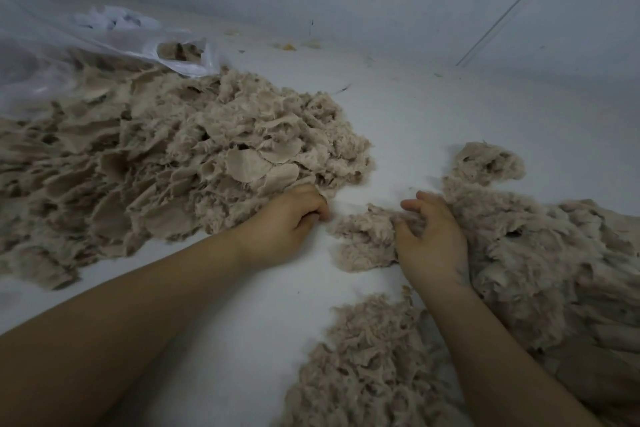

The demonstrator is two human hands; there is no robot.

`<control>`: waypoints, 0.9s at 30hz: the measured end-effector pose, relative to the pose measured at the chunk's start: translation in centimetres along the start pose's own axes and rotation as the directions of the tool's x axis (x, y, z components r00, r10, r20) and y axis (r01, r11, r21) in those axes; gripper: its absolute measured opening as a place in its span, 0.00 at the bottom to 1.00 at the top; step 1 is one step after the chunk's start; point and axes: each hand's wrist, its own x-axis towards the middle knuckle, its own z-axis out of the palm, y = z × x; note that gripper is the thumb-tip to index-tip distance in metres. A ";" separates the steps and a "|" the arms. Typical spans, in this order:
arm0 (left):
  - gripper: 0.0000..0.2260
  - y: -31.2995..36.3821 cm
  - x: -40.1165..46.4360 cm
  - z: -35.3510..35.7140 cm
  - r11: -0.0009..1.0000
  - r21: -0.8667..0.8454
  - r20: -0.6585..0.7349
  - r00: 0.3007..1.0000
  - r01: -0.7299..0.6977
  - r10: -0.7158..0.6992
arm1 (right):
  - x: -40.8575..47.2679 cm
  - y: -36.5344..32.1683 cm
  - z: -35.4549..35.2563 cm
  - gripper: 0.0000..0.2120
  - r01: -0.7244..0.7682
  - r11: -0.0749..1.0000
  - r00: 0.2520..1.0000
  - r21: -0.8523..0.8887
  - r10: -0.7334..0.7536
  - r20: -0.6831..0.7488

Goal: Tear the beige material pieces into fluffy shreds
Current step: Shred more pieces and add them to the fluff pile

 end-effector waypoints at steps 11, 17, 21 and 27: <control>0.19 4.2 2.4 2.9 0.983 0.154 0.028 0.994 0.099 -0.104 | -0.1 0.0 0.4 0.16 0.127 0.990 0.988 -0.067 -0.120 0.093; 0.13 5.4 2.7 4.3 0.990 0.104 -0.052 0.994 0.100 -0.095 | 0.0 -0.9 -0.2 0.10 0.087 0.986 0.994 -0.140 -0.076 0.082; 0.11 4.9 2.4 3.9 0.979 -0.127 -0.259 0.948 0.158 -0.187 | 1.3 -1.0 -0.9 0.14 -0.010 0.950 0.997 -0.312 0.033 0.066; 0.17 4.5 2.0 4.1 0.950 -0.246 -0.353 0.895 0.192 -0.272 | 1.7 -0.7 -0.6 0.05 -0.090 0.930 0.995 -0.355 0.099 0.006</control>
